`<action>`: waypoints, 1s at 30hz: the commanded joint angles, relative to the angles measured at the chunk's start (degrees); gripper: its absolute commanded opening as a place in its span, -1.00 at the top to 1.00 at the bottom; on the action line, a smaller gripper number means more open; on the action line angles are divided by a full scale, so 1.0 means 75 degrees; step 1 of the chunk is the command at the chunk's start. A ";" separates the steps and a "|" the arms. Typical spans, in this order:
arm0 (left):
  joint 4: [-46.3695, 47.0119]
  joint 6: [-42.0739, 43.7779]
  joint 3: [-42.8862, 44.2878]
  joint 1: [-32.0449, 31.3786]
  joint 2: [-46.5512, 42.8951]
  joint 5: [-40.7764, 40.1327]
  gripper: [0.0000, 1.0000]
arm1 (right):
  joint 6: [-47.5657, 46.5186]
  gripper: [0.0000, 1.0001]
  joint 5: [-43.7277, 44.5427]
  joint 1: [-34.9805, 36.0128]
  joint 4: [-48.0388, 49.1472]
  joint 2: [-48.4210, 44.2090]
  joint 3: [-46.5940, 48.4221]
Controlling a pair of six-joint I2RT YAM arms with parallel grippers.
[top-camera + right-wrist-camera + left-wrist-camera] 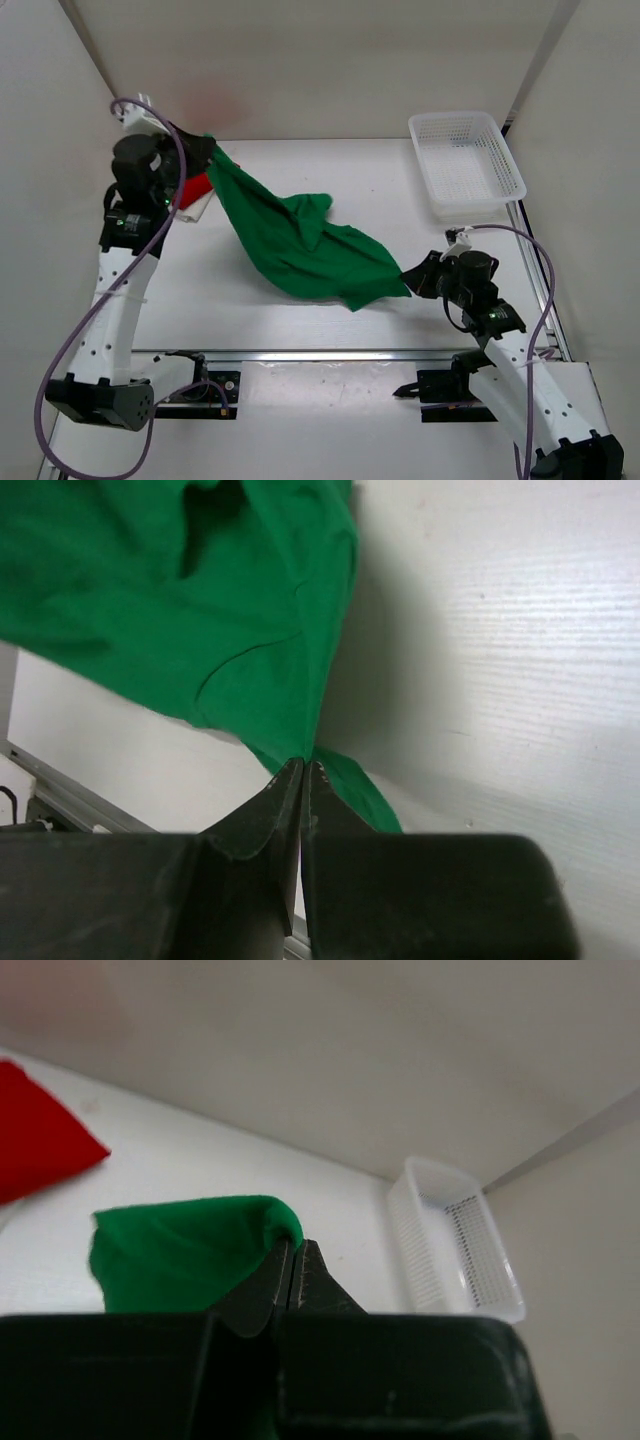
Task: Fold and stack the t-shirts
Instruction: Flatten out the tshirt
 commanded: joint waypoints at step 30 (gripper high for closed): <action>0.1375 -0.0136 -0.1469 -0.0130 0.3129 0.0802 0.01 | 0.0208 1.00 -0.0343 -0.0025 0.1678 0.1829 -0.0185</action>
